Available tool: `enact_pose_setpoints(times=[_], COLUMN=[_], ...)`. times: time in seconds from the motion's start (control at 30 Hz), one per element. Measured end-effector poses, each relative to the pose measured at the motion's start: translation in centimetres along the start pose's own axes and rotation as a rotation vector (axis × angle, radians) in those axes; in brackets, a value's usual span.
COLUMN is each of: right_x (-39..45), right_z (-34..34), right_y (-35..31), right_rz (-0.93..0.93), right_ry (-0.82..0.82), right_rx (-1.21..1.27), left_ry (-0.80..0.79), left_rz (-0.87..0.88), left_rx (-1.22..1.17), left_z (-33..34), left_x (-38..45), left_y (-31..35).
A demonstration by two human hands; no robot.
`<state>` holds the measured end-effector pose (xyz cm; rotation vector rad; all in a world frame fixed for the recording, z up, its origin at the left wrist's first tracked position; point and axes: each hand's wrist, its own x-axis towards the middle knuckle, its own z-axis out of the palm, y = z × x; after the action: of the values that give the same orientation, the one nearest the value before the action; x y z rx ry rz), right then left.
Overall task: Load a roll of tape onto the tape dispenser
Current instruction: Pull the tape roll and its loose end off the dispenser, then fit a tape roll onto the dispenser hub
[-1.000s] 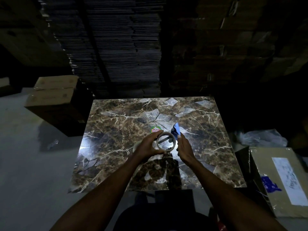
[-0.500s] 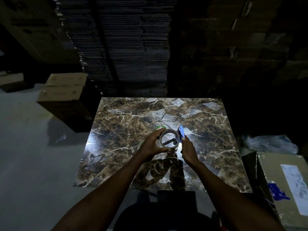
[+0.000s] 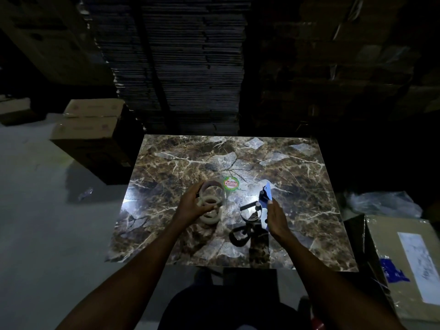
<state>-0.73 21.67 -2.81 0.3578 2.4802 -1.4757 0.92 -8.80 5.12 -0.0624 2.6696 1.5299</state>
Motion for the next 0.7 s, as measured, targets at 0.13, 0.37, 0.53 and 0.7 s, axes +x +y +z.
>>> enact_pose_setpoints(times=[0.13,0.37,0.53,0.7], right_x=[-0.7,-4.2,-4.6,-5.2], right_z=[0.2,0.1,0.9,1.6], right_y=[0.0,-3.5,-2.7,-2.7], right_rz=[0.080,0.146,0.163,0.199], right_ry=[-0.007,0.000,0.000,0.061], right_rx=[0.005,-0.025,-0.021,-0.034], left_ry=[0.053,0.030,0.004,-0.049], left_rz=[-0.068,-0.179,-0.205,-0.159], left_rx=[0.028,0.058,0.018,-0.004], left_z=[-1.3,-2.6,-3.0,-3.2], left_x=[-0.7,-3.1,-4.4,-5.7], left_y=[-3.1,-8.1,-10.2,-11.5])
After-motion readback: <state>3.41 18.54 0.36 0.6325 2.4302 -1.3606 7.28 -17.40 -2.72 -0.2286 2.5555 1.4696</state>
